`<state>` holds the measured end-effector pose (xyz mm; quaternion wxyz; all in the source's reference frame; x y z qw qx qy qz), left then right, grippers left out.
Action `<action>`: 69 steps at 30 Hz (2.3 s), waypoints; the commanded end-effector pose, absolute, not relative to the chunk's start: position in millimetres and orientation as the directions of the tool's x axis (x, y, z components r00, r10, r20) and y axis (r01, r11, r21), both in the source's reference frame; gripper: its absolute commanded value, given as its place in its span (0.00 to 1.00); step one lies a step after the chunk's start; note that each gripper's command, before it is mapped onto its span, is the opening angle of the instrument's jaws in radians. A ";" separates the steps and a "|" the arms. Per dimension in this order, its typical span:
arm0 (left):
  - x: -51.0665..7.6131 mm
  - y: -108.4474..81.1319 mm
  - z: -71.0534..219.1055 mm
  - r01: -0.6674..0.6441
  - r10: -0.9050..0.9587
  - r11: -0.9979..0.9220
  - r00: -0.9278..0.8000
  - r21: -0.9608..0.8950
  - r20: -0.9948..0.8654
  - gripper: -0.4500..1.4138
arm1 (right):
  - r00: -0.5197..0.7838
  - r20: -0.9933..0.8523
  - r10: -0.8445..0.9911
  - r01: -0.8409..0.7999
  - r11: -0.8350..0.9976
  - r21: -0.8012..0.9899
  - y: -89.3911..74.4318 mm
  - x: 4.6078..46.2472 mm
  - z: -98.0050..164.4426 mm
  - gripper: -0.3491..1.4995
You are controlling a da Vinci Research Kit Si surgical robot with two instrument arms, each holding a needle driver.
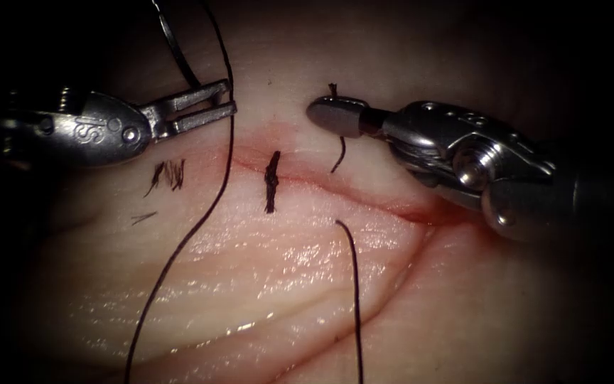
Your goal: Wound Closure
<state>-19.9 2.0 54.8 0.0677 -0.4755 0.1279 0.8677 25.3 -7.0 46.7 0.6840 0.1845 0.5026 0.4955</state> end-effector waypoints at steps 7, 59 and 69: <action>-20.3 3.1 55.7 -0.224 -0.004 -0.963 -0.550 0.152 -0.835 0.00 | -0.063 -0.572 0.818 -0.453 0.487 0.747 -7.2 26.1 42.1 0.00; -21.4 5.1 45.5 -0.401 0.210 -0.916 -0.463 -0.008 -0.861 0.82 | 0.068 -0.925 0.373 -0.452 0.838 0.305 -6.3 21.6 38.0 0.99; -29.9 -5.4 38.5 -0.185 0.040 -0.982 -0.441 0.047 -0.897 0.65 | 0.225 -0.964 0.141 -0.321 0.945 0.064 -5.7 17.3 36.9 0.99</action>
